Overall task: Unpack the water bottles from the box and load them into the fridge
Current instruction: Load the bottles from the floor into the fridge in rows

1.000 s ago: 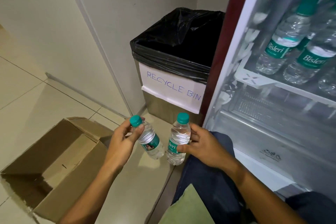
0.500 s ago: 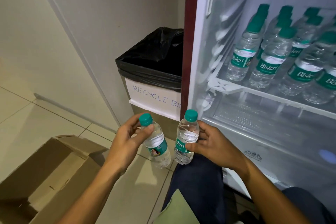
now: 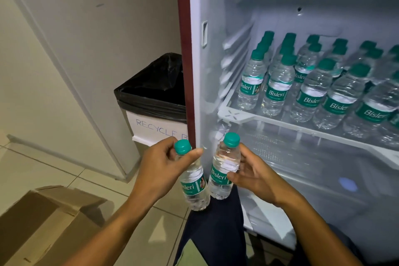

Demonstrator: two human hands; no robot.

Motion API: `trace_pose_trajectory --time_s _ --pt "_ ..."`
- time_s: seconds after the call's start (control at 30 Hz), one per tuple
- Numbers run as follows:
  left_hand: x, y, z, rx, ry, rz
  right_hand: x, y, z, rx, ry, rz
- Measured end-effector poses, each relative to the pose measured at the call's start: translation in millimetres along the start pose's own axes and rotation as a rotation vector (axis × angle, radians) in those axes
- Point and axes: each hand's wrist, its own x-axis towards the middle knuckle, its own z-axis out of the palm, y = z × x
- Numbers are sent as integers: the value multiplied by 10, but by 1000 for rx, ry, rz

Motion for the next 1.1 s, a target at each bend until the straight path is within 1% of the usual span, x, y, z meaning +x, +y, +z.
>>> trace_pose_trajectory --time_s 0.17,0.33,0.4,0.47,0.57,0.6,0.73,0.83,0.93,1.1 --pt "90 249 178 183 49 113 -152 -88 -60 88 32 -66" --pt "170 446 322 238 77 308 -260 -118 -126 104 118 -87" --pt "192 487 381 248 82 361 -299 -110 -153 113 142 -101" --pt "229 550 453 256 81 345 -336 -102 -185 105 185 -121" --pt "301 642 585 247 -12 294 -381 -125 -235 123 233 -129" --pt "320 682 630 208 -55 290 -398 -141 -257 129 244 -127" --pt "374 849 762 -98 -227 220 -435 -199 -346 89 303 -142" --pt "429 1038 790 -170 -302 194 -448 -220 -431 100 346 -147" --pt "504 1211 760 -251 -380 168 -463 -243 -530 123 428 -154" --pt "579 1443 723 -449 -576 57 -509 -407 -596 23 525 -166"
